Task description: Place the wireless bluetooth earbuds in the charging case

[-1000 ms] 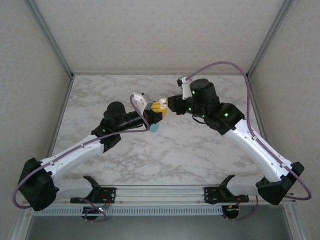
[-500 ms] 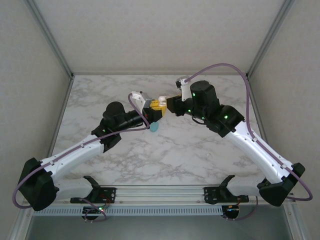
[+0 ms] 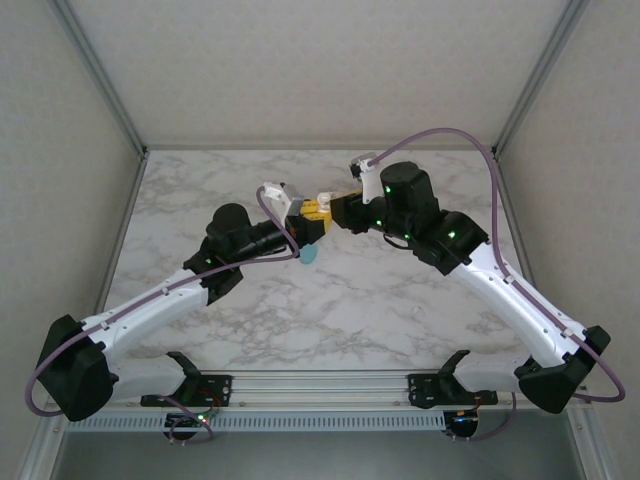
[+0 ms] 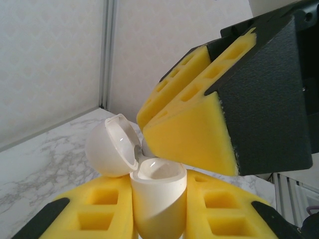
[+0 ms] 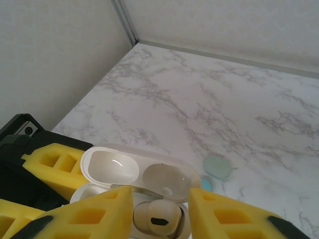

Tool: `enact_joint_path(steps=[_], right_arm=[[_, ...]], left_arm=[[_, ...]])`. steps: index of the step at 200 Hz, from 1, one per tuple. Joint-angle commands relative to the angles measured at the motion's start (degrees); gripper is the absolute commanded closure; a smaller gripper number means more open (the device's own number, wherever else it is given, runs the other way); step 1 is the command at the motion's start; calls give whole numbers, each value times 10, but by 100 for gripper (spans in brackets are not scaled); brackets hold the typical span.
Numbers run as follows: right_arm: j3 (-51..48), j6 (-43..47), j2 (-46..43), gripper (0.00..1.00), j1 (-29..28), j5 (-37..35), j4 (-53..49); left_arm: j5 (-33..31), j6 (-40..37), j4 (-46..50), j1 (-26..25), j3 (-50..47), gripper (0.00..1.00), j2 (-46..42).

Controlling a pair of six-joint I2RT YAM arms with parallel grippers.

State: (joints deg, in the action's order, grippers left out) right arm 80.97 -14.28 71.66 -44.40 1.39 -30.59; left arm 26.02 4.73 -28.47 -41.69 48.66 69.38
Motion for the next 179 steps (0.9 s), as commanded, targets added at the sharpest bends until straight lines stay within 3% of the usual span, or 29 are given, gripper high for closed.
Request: enact_joint_path(steps=[1, 41, 134, 179], right_arm=[[9, 5, -6, 62, -6, 28, -16], [18, -5, -7, 60, -5, 31, -23], [61, -52, -2, 44, -4, 28, -47], [77, -77, -2, 41, -2, -7, -60]], left_arm=[[-4, 0, -51, -5, 11, 100, -8], [1, -2, -52, -5, 12, 100, -9], [18, -21, -52, -5, 8, 100, -12], [26, -27, -57, -5, 1, 100, -16]])
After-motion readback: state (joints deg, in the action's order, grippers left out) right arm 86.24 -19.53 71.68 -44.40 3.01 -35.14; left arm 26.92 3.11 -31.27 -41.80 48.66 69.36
